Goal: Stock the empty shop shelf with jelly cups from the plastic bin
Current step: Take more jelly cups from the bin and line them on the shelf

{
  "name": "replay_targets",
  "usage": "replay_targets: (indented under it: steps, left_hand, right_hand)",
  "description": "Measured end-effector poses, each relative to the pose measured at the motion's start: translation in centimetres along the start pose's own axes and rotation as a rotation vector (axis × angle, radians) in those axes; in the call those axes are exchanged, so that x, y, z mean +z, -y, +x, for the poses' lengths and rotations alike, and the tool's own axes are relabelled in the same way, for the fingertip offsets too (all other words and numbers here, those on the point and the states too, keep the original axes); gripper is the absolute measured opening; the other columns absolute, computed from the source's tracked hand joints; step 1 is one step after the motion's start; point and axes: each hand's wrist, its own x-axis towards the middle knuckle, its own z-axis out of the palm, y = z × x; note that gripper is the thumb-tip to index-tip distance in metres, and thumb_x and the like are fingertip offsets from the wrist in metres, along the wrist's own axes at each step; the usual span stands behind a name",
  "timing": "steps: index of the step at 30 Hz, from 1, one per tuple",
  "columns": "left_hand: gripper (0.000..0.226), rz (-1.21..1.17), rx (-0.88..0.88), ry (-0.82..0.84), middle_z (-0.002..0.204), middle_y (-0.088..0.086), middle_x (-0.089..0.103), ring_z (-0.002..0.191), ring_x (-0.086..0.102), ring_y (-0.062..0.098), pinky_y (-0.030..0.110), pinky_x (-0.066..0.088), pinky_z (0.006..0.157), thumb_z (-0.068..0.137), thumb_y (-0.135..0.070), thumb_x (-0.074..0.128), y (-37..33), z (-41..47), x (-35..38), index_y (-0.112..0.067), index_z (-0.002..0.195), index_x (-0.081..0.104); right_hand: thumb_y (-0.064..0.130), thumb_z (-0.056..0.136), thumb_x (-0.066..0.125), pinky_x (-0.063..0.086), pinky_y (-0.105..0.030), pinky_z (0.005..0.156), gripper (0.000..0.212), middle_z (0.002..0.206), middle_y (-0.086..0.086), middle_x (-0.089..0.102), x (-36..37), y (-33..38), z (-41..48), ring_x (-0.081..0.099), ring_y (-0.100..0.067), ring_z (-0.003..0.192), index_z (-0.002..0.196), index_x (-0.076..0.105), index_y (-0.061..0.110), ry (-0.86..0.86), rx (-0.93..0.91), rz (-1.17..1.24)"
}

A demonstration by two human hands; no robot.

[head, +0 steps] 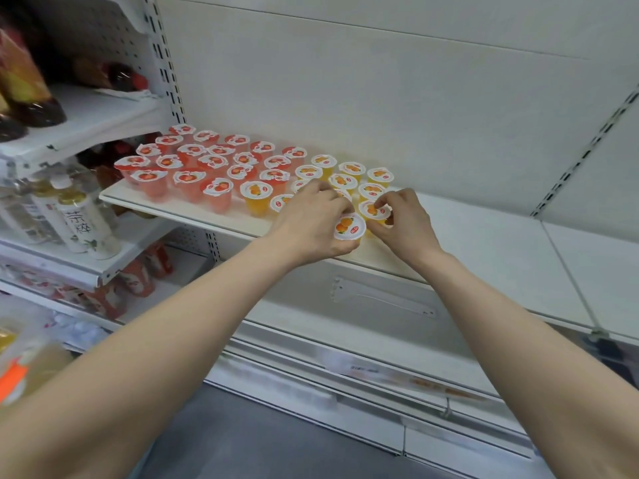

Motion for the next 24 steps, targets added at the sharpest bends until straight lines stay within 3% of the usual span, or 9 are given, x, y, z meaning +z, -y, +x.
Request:
replay_targets:
  steps: [5,15,24]
  left_hand:
    - [0.059,0.06,-0.001,0.065,0.116,0.0,0.066,0.126,0.041,0.023,0.036,0.042,0.1,0.077,-0.06,0.06,-0.9,1.4,0.9,-0.021,0.12,0.063]
    - [0.057,0.149,-0.046,0.074,0.118,-0.001,0.065,0.131,0.037,0.023,0.034,0.041,0.094,0.083,-0.061,0.056,-1.7,2.2,2.4,-0.02,0.122,0.064]
    - [0.07,0.162,-0.022,0.068,0.123,0.001,0.064,0.13,0.039,0.025,0.038,0.038,0.103,0.079,-0.071,0.052,-1.0,2.2,2.4,-0.019,0.125,0.063]
  right_hand:
    - [0.034,0.086,0.071,0.039,-0.028,0.079,0.032,0.118,-0.004,0.054,-0.6,-0.8,0.2,0.056,-0.024,0.1,0.111,0.061,0.017,0.012,-0.129,-0.137]
    - [0.031,0.087,0.07,0.045,-0.039,0.087,0.033,0.116,-0.002,0.06,-1.6,-1.9,0.3,0.052,-0.028,0.103,0.116,0.062,0.018,0.042,-0.298,-0.271]
    - [0.018,0.089,0.059,0.041,-0.042,0.098,0.041,0.128,-0.008,0.056,-3.2,-1.8,0.0,0.049,-0.032,0.116,0.13,0.057,0.015,0.072,-0.307,-0.354]
